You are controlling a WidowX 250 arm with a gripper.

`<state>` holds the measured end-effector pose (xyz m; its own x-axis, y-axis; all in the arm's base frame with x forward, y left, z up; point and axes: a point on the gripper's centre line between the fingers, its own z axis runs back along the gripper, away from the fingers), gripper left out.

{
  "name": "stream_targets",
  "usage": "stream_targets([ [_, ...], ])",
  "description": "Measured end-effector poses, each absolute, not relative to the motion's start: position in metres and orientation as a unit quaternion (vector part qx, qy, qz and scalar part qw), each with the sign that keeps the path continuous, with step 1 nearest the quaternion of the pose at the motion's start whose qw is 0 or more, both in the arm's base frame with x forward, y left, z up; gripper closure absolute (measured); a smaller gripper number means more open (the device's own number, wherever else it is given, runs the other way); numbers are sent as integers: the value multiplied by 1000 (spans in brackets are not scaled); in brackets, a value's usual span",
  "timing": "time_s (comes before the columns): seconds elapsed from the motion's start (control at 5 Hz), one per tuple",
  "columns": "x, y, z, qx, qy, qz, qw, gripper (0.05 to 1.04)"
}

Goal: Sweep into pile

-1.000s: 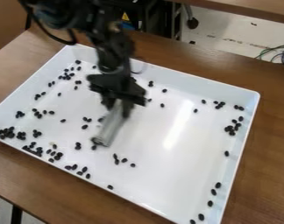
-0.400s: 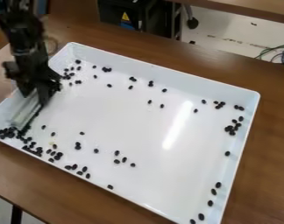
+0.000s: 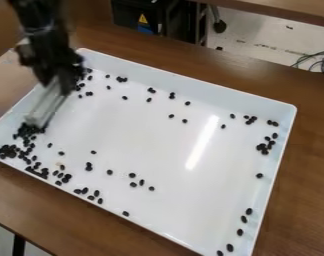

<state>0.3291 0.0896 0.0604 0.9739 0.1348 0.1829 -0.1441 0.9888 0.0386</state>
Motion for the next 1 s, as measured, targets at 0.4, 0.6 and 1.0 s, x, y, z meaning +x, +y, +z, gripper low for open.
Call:
stream_targets([
  [0.4,328,-5,62,-65,-106,51,991,728],
  [0.6,320,-55,49,-75,-67,18,995,727],
  [1.0,337,-149,23,-97,-55,-10,994,727],
])
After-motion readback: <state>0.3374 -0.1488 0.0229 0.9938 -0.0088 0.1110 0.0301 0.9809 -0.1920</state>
